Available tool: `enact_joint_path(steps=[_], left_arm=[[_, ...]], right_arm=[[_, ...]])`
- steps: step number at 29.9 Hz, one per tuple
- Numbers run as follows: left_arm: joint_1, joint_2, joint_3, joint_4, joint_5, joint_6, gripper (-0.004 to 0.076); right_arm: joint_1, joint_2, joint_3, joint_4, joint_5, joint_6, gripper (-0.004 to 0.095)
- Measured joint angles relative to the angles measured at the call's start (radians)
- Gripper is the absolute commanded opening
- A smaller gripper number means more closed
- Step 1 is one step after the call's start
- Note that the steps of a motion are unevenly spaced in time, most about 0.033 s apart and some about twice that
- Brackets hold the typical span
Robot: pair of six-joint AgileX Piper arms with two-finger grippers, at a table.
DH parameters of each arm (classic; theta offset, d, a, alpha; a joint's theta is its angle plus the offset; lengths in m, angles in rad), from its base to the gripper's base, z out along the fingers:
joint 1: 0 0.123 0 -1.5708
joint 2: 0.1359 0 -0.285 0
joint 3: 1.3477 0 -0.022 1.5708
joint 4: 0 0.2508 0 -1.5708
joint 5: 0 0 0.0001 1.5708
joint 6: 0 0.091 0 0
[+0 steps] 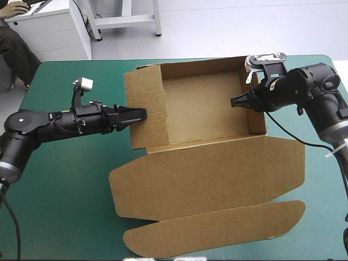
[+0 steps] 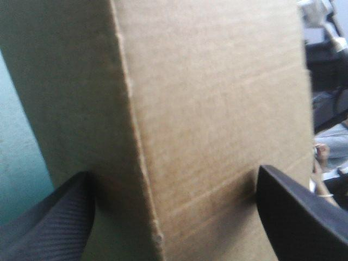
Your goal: Fold the box
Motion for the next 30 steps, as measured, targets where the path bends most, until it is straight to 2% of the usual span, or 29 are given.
enact_joint_path(steps=[3, 9, 22, 30], left_arm=[[-0.064, -0.001, -0.077, 0.216, -0.054, -0.162, 0.0573], [-0.169, -0.004, -0.124, 0.434, -0.138, -0.364, 0.0573], [-0.418, -0.004, -0.132, 0.908, -0.315, -0.779, 0.0572], [-0.434, -0.004, -0.132, 0.981, -0.355, -0.884, 0.052]], right_arm=[[0.0, -0.003, 0.0, 0.004, -0.006, 0.002, -0.0017], [0.026, -0.032, 0.0, -0.03, -0.024, 0.011, -0.0016], [0.238, -0.062, 0.0, -0.268, -0.032, 0.201, -0.0016], [0.327, -0.063, 0.0, -0.402, -0.031, 0.294, -0.0016]])
